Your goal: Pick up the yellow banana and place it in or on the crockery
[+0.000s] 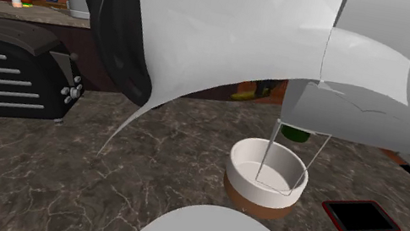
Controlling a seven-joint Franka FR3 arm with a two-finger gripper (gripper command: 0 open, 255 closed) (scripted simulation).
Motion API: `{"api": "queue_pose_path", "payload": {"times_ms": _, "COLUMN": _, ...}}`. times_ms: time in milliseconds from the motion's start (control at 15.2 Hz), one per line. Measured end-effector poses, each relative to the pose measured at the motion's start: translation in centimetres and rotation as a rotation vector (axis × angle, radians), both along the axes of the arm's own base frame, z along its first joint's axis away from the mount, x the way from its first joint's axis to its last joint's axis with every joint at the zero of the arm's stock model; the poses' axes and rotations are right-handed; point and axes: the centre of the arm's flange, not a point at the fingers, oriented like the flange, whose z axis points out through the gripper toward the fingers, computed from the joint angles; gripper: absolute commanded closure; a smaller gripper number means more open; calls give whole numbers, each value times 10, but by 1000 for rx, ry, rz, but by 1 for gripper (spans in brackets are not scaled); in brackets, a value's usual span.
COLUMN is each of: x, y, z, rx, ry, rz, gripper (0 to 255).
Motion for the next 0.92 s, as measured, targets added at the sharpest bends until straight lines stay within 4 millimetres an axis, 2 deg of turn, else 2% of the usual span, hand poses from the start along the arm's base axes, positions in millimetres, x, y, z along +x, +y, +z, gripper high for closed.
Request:
{"api": "queue_pose_path", "payload": {"times_ms": 132, "x": -1, "y": 0, "z": 8, "rx": 0, "ry": 0, "rz": 0, "gripper": 255}}
{"api": "queue_pose_path", "payload": {"times_ms": 330, "x": -25, "y": 4, "z": 11, "rx": 1, "ry": 0, "rz": 0, "gripper": 255}}
{"api": "queue_pose_path", "payload": {"times_ms": 462, "x": -53, "y": 2, "z": 12, "rx": 1, "ry": 0, "rz": -1, "gripper": 255}}
{"api": "queue_pose_path", "payload": {"times_ms": 924, "x": -145, "y": 16, "z": 20, "rx": 1, "ry": 0, "rz": -1, "gripper": 255}}
